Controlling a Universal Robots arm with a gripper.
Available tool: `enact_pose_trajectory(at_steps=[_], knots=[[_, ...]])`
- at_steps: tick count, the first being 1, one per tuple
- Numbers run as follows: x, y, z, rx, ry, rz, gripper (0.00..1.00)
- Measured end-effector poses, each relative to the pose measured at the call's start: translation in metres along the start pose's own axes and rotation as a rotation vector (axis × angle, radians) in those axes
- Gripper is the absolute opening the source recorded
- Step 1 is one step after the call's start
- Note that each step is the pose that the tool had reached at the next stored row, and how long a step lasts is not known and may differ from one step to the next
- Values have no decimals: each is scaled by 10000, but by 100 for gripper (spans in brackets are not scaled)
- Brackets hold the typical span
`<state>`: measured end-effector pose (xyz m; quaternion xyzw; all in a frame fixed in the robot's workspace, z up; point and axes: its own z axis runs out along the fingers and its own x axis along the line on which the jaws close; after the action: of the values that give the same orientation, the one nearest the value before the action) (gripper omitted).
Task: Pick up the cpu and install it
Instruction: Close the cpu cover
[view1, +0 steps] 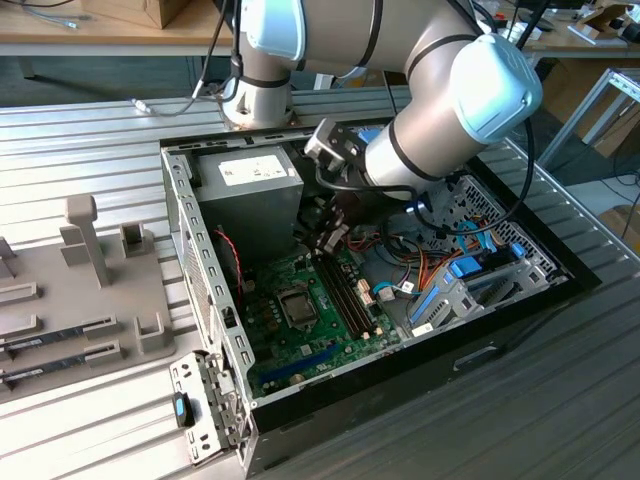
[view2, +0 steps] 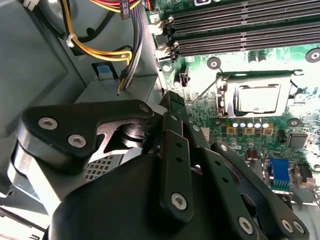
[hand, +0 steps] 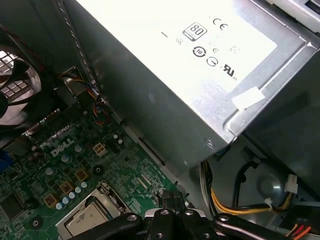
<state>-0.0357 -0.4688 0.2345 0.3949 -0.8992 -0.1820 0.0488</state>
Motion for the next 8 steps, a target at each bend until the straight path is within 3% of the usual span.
enact_pose_trajectory(at_steps=[3, 8], knots=[[-15, 17, 18, -27, -27, -11, 11], [-1, 34, 25, -31, -24, -23, 11]])
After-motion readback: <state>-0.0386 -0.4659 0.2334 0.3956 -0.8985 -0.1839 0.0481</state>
